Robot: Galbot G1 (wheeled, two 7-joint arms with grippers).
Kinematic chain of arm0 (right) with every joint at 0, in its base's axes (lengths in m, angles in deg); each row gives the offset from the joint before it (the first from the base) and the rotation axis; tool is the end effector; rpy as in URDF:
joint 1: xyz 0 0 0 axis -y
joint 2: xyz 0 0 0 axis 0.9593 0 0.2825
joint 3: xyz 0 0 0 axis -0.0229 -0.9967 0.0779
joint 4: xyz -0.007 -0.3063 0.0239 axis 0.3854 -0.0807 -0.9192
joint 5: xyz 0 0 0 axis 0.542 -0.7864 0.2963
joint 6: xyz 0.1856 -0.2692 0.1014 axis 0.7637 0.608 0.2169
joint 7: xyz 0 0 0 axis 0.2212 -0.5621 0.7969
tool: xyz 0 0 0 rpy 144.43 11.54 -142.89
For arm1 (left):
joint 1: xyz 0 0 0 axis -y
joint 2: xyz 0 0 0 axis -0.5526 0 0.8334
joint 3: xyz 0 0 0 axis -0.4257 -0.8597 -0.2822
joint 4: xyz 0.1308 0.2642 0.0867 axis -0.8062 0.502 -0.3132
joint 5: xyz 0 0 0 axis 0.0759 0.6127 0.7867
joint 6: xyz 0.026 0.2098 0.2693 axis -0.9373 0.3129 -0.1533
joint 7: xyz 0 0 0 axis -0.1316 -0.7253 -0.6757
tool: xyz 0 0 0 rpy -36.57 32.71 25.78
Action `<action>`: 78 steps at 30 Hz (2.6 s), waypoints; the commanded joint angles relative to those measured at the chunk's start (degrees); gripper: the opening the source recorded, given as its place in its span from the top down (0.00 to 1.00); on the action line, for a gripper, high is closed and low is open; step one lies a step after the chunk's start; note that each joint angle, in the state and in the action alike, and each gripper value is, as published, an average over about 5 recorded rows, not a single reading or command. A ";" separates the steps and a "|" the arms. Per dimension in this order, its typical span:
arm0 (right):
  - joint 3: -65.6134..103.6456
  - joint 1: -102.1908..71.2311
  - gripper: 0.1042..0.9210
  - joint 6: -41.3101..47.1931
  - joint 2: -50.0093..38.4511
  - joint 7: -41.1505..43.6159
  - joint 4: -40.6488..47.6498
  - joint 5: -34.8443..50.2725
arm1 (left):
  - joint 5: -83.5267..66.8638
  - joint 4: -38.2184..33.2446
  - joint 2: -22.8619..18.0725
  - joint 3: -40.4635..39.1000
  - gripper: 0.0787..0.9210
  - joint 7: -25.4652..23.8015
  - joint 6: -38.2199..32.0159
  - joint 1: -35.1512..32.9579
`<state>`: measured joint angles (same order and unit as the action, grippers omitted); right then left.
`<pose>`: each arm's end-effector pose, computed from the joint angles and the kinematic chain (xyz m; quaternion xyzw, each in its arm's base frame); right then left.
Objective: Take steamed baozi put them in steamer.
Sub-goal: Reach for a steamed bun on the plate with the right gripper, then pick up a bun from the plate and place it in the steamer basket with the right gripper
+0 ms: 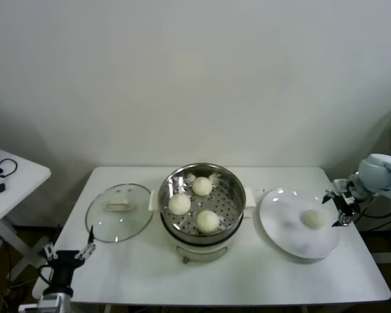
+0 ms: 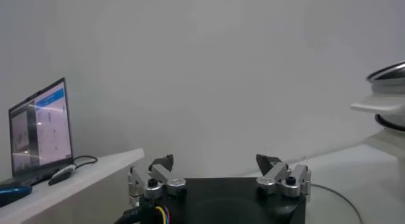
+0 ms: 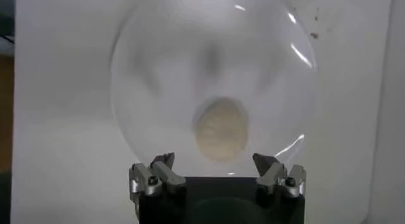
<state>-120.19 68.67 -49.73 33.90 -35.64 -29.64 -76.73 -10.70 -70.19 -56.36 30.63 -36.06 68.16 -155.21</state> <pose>0.4542 -0.2439 -0.1672 0.4559 -0.5378 0.5497 0.4480 0.1589 0.1208 -0.3223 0.0805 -0.9843 -0.1565 0.0153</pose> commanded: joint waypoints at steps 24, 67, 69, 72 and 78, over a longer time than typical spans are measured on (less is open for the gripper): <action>19.22 -18.24 0.20 -3.52 8.87 0.41 15.02 -4.78 | 0.75 0.28 -0.40 0.78 0.12 0.05 0.00 -0.24; 0.14 23.46 0.40 11.03 17.91 -1.89 -25.02 24.24 | -0.04 0.45 0.26 1.41 0.12 -0.24 0.38 0.66; 0.05 21.53 0.40 11.16 18.47 -2.28 -24.63 23.05 | 0.01 0.54 0.24 1.29 0.12 -0.24 0.36 0.65; -0.15 18.80 0.39 11.30 18.76 -2.67 -24.25 21.38 | 0.10 0.64 0.19 1.11 0.12 -0.22 0.30 0.57; 0.16 13.20 0.39 11.57 18.84 -3.57 -22.76 18.28 | 0.33 0.83 0.31 0.83 0.12 -0.20 0.14 0.40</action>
<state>-121.71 89.53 -39.76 50.51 -37.62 -51.02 -55.52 -10.55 -69.45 -56.15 31.64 -36.27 68.41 -154.71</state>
